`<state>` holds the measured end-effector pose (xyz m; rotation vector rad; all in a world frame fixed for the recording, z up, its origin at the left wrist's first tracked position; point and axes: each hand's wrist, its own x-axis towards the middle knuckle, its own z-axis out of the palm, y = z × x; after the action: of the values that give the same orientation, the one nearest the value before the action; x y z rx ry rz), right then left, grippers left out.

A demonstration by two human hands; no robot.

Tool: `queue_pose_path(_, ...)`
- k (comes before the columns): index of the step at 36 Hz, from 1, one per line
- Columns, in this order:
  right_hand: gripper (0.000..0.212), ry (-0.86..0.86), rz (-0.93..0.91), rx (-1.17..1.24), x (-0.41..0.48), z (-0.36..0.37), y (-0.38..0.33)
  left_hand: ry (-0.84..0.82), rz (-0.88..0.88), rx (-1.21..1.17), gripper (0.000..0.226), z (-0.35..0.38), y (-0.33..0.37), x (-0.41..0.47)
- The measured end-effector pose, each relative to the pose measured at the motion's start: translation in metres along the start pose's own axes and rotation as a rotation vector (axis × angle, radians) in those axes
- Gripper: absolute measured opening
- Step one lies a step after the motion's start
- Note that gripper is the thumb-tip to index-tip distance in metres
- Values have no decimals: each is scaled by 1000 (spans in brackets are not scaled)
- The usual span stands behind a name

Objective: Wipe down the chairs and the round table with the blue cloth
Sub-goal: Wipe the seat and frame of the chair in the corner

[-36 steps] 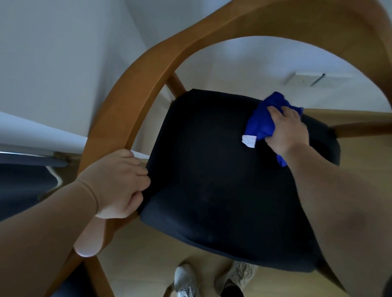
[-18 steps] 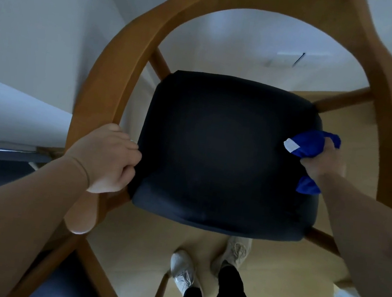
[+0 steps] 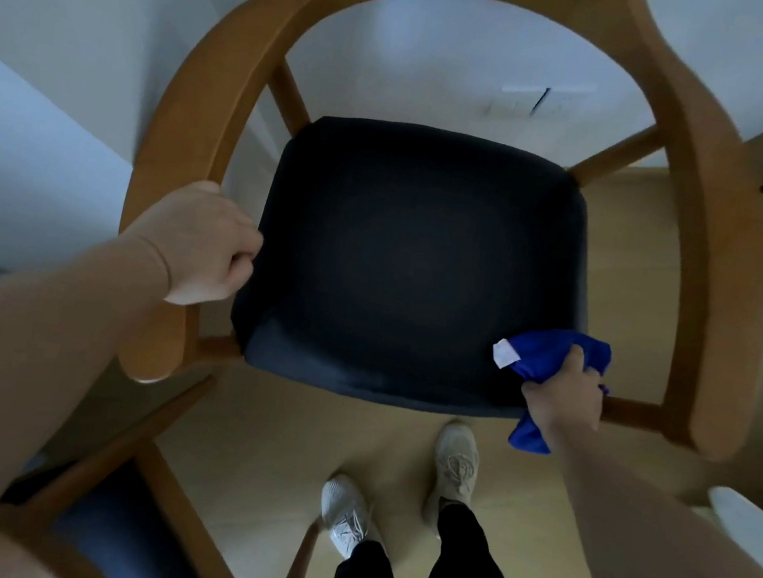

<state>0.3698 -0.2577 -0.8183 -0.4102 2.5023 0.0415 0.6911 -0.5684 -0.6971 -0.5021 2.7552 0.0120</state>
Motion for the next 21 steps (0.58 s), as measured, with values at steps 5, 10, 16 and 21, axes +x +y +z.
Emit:
queue_pose_path(5,72,-162,-36,82,-26,-15,-4,-104,-148,16,32,-9,24,-2)
queue_pose_path(10,48,-252,-190,328,-71,-52,-13,32,-300,-561,26,-26,93,-21)
queue_pose_path(16,74,-263,-606,290,-156,-116,-43,148,-464,-995,33,-106,171,-54)
queue_pose_path(21,86,-249,-926,117,-229,-175,-66,158,-577,-1343,28,-182,207,-85)
